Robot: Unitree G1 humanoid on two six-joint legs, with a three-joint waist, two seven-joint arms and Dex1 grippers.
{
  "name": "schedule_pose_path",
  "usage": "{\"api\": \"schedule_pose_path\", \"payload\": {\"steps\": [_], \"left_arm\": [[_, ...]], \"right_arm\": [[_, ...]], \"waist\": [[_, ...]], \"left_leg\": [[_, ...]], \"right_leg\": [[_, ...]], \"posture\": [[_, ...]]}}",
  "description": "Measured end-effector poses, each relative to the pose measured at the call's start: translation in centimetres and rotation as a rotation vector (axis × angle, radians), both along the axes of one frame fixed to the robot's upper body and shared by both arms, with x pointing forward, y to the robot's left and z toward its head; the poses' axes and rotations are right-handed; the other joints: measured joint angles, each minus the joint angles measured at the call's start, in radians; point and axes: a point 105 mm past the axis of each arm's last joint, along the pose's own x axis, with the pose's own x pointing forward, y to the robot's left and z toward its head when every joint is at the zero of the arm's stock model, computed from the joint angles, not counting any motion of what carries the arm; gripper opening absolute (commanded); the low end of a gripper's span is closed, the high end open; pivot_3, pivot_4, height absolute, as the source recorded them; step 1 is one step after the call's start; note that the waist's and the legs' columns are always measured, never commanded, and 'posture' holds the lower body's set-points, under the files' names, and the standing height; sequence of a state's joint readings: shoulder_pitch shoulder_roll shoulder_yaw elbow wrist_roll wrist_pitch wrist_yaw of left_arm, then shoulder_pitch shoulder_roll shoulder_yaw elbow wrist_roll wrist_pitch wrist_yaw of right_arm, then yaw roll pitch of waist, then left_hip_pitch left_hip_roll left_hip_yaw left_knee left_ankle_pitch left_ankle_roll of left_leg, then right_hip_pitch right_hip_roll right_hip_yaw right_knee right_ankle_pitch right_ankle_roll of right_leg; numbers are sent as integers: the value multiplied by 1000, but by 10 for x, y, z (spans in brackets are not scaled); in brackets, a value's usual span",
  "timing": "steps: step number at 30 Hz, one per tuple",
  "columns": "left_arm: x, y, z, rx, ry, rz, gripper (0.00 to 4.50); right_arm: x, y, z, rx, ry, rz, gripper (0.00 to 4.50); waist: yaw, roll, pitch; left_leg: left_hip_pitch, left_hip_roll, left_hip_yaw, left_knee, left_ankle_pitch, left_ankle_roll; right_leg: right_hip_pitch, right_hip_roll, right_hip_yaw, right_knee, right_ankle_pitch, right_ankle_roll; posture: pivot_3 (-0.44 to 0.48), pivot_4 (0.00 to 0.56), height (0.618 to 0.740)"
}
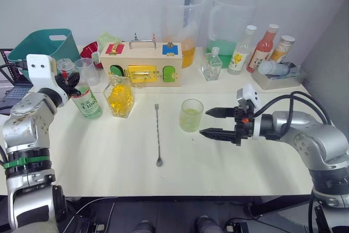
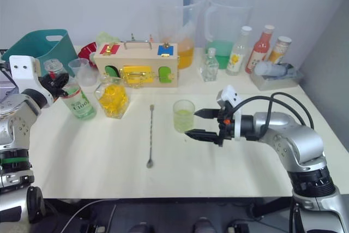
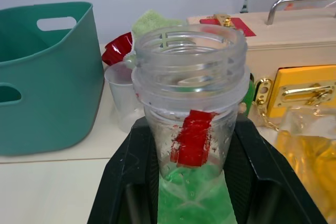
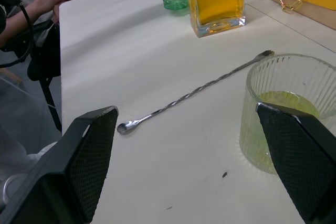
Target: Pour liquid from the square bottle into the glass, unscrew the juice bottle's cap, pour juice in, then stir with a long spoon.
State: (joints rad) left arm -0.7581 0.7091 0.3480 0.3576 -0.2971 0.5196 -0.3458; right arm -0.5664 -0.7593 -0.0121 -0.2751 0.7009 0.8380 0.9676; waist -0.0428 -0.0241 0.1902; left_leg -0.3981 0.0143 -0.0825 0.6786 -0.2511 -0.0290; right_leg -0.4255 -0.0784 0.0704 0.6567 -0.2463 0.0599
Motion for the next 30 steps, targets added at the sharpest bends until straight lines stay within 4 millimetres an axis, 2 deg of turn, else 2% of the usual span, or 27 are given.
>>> {"api": "schedule_pose_path", "payload": {"steps": [10, 11, 18, 22, 30], "left_arm": [[2, 4, -8, 27, -7, -2, 1185], [2, 4, -8, 24, -10, -2, 2197], [-1, 10, -3, 4, -32, 16, 4458], [-4, 4, 22, 1, -124, -6, 4458], [-23, -22, 98, -78, -414, -136, 4458]], "right_arm": [[-4, 0, 6, 2, -21, -9, 4462], [-4, 0, 6, 4, -20, -12, 4500], [-4, -1, 7, 1, -12, -20, 4500], [-4, 0, 8, 0, -16, -18, 4500], [-2, 1, 12, 5, -28, -10, 4500]], "waist": [[-1, 0, 0], [-1, 0, 0], [-1, 0, 0], [2, 0, 0], [2, 0, 0]], "left_leg": [[2, 0, 0, 0, 0, 0], [2, 0, 0, 0, 0, 0], [1, 0, 0, 0, 0, 0], [1, 0, 0, 0, 0, 0], [1, 0, 0, 0, 0, 0]], "right_leg": [[1, 0, 0, 1, 0, 0], [1, 0, 0, 1, 0, 0], [1, 0, 0, 1, 0, 0], [0, 0, 0, 0, 0, 0], [0, 0, 0, 0, 0, 0]], "posture": [[0, 150, 740], [0, 150, 740], [0, 150, 740], [0, 150, 740], [0, 150, 740]]}}
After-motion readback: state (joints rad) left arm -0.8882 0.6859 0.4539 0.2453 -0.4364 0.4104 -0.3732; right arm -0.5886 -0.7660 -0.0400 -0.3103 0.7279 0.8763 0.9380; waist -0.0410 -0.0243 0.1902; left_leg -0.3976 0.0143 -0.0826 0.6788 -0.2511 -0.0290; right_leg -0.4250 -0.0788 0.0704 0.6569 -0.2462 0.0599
